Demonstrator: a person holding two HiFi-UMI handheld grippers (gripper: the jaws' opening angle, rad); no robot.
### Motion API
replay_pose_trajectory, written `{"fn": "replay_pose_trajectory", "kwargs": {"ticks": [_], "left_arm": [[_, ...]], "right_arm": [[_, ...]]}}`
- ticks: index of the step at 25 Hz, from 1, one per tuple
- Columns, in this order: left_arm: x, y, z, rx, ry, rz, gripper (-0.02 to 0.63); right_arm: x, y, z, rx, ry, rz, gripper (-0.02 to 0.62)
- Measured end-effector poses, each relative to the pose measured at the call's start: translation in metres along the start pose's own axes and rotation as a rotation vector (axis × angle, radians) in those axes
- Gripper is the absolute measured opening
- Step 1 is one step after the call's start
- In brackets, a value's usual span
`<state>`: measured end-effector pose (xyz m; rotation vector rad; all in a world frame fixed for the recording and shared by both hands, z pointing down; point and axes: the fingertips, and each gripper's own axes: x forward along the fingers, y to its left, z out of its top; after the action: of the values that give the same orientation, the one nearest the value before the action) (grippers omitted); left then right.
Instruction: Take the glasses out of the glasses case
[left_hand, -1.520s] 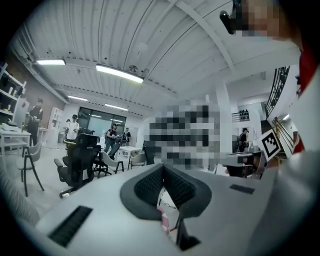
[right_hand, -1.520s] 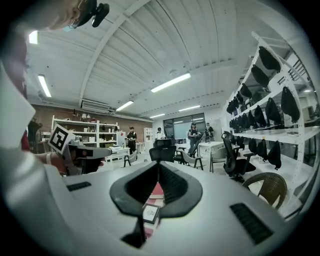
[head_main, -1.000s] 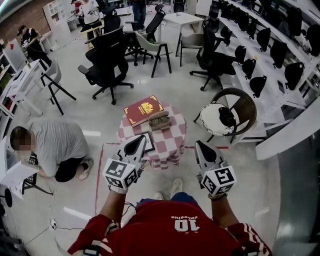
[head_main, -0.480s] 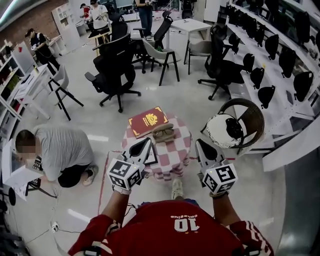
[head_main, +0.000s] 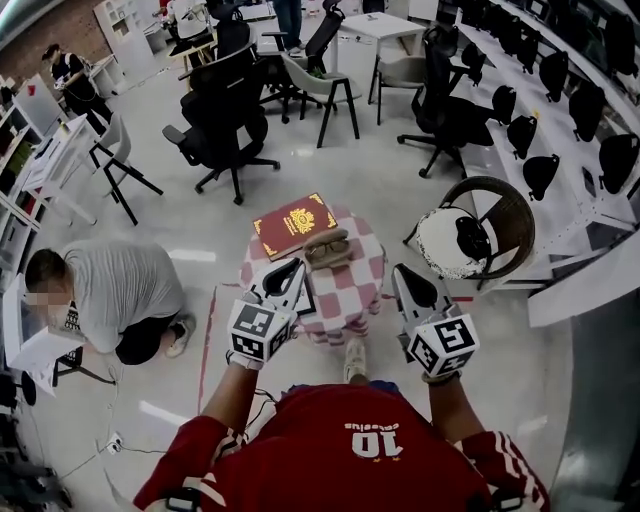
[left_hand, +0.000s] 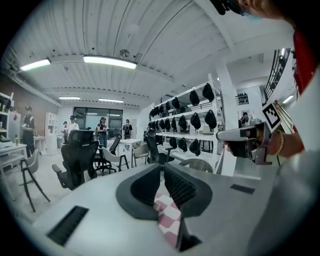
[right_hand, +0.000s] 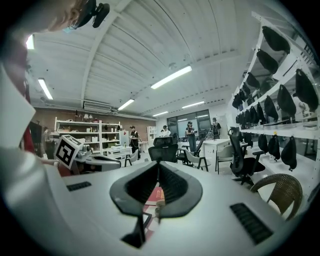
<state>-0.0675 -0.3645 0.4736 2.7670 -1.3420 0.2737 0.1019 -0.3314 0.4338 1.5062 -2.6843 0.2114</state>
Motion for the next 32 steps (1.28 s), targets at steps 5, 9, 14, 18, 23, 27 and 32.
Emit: {"fn": "replay_pose_trajectory", "kwargs": {"ticks": [5,9,14,18,23,27,32], "left_arm": [[0.007,0.002,-0.004,0.062,0.015,-0.021,0.095],[0.011,0.004,-0.004,0.067,0.015,-0.022,0.112],[0.022,0.011,-0.019,0.083,0.057,-0.034,0.112],[0.042,0.017,-0.048,0.110,0.123,-0.054,0.112],[0.075,0.024,-0.084,0.077,0.187,-0.075,0.112],[0.100,0.030,-0.114,0.113,0.256,-0.077,0.112],[0.136,0.033,-0.155,0.132,0.339,-0.090,0.112]], "right_arm": [[0.007,0.004,-0.007,0.010,0.022,0.000,0.023],[0.011,0.006,-0.009,0.010,0.030,0.004,0.023],[0.018,0.009,-0.009,0.007,0.039,0.010,0.023],[0.026,0.004,-0.011,0.010,0.047,0.010,0.023],[0.038,-0.009,-0.016,0.023,0.058,0.005,0.023],[0.047,-0.019,-0.019,0.042,0.064,0.005,0.023],[0.055,-0.037,-0.022,0.045,0.071,0.005,0.023]]}}
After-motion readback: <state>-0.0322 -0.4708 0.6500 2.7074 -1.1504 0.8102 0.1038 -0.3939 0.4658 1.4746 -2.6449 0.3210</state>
